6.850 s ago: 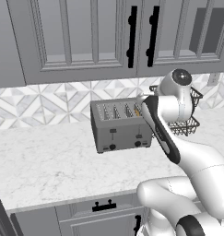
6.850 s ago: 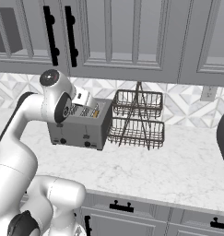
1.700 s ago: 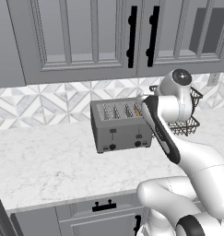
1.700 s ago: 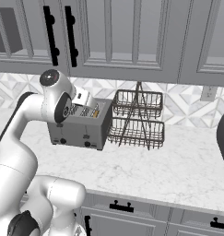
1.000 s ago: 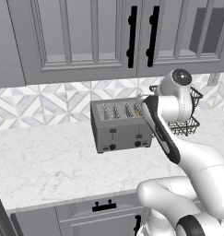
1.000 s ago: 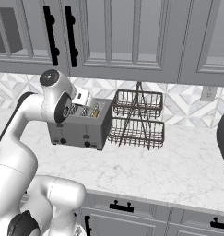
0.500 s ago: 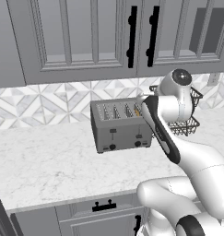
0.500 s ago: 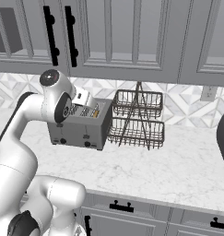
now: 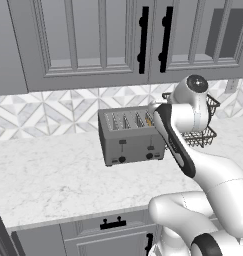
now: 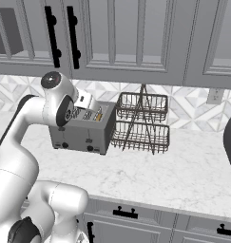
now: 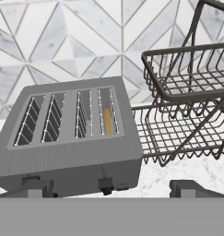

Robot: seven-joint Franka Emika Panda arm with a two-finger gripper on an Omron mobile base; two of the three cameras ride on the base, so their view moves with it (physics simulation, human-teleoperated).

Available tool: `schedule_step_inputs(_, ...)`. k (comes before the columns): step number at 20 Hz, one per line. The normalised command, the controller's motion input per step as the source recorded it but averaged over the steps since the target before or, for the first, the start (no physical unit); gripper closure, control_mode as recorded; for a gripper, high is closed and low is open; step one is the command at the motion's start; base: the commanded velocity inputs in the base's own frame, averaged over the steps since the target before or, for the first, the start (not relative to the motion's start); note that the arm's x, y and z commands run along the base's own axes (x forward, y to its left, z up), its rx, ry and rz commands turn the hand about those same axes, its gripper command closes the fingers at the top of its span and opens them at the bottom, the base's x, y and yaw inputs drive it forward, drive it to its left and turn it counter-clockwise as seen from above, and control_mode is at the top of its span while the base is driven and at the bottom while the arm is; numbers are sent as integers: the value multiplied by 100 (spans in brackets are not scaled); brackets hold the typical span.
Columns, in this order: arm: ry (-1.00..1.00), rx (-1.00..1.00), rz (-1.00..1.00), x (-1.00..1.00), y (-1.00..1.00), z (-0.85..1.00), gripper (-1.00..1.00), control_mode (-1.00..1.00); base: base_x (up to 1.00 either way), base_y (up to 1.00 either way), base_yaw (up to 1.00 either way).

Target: Start the toaster. Once the lever pops up, take the bread to the plate on the dining counter.

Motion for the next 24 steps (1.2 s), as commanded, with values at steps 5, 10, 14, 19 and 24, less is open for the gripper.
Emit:
schedule_step_inputs(5,0,0,0,0,0,0,-100,-100,0,0,0)
schedule_step_inputs(10,0,0,0,0,0,0,-100,-100,0,0,0)
schedule_step_inputs(14,0,0,0,0,0,0,-100,-100,0,0,0)
schedule_step_inputs(19,0,0,0,0,0,0,-100,-100,0,0,0)
schedule_step_inputs(24,0,0,0,0,0,0,-100,-100,0,0,0)
